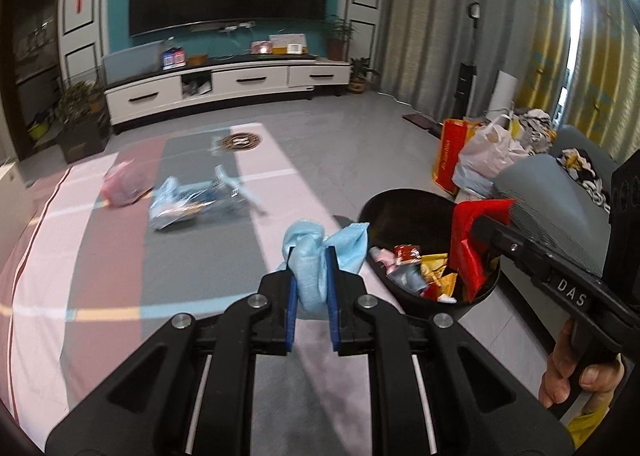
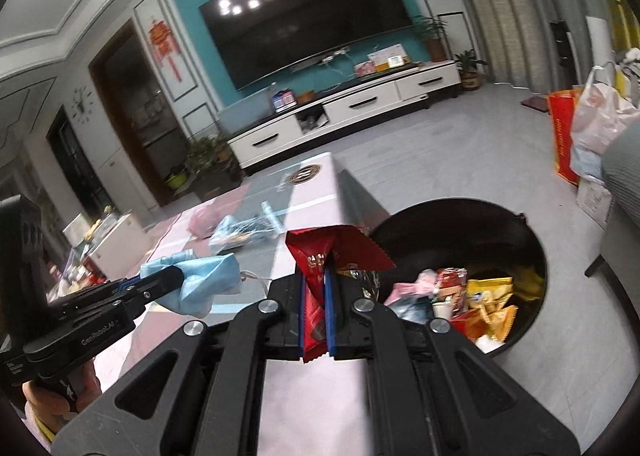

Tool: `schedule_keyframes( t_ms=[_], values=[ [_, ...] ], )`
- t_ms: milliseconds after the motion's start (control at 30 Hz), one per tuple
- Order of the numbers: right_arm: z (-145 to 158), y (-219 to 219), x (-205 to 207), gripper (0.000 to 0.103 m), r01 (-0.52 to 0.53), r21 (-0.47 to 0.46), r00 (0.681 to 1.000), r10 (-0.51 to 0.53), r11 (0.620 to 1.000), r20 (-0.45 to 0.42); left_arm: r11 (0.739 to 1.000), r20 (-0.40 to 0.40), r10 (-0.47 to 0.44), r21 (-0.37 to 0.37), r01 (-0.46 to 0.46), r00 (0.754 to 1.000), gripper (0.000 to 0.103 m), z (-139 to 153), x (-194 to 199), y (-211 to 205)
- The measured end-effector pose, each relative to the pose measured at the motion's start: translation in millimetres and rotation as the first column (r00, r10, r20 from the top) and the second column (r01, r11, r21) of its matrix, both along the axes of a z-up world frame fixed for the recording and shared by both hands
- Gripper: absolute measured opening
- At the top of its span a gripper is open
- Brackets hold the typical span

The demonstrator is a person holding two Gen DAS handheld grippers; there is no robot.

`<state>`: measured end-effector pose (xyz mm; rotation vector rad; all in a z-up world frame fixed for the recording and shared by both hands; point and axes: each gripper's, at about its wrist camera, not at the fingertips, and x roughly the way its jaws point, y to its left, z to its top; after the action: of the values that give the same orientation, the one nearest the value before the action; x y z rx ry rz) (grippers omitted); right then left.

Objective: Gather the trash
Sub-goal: 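Carry the blue cloth and red snack bag over the black bin and release both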

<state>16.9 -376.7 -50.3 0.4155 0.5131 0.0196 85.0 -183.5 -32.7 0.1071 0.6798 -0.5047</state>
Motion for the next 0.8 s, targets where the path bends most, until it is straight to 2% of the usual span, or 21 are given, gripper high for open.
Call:
schedule_keyframes(
  t_ms=[400,633,800],
  values=[
    [-18,-52,4,0.008,0.093,0.025,0.995,-0.093,0.995,-0.033,0.994,0.042,-0.109,0.026,0.108,0.993,0.015,-3,13,-76],
    [-34,-70,13,0.009,0.133,0.037,0.988,-0.129,0.990,-0.082,0.989,0.006,-0.145,0.027,0.145,0.989,0.015,-19,32,-112],
    [-51,-79,22,0.009,0.154,0.046,0.981,-0.147,0.987,-0.129,0.986,-0.026,-0.147,0.071,0.149,0.989,0.015,-35,43,-134]
  ],
)
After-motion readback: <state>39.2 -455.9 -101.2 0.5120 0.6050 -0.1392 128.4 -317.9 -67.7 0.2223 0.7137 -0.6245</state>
